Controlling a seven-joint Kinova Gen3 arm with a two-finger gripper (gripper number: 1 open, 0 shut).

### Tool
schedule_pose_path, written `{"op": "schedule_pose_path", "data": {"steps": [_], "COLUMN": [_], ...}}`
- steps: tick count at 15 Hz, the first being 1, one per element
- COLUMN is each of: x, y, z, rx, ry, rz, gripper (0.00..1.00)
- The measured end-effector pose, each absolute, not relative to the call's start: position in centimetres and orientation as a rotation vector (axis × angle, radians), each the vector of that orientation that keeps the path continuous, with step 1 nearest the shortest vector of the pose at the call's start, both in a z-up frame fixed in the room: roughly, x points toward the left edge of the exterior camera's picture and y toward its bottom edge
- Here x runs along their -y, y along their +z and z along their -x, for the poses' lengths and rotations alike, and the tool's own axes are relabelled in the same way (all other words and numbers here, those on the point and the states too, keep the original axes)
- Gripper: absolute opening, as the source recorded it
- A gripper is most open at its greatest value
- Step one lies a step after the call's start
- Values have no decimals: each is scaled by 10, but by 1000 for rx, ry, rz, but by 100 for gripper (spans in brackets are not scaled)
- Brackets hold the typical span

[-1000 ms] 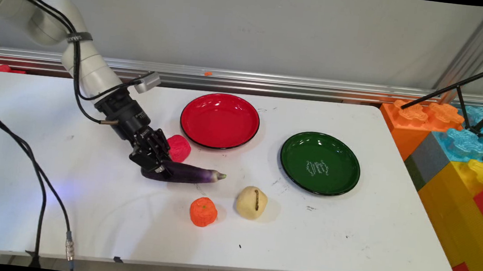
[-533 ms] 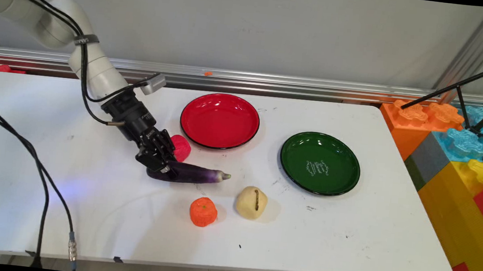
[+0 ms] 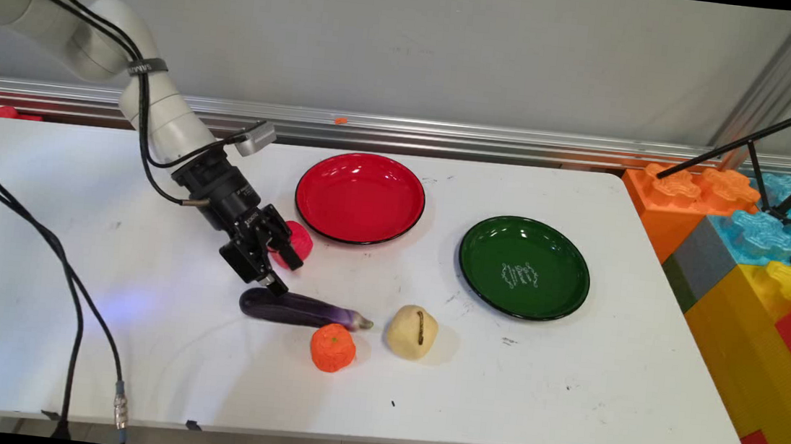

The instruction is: Place the picked object on the table

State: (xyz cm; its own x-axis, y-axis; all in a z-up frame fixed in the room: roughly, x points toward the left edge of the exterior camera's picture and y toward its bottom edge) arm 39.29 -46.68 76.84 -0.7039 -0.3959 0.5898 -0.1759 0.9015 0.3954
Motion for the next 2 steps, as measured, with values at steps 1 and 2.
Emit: {"op": "schedule_pose_path", "data": {"steps": [1,2], "x": [468,470], "y": [769,770], "z": [-393,-394], "rx": [2352,2347], "ry": [-405,-402], "rz": [-405,-401], "gripper": [100,100]}}
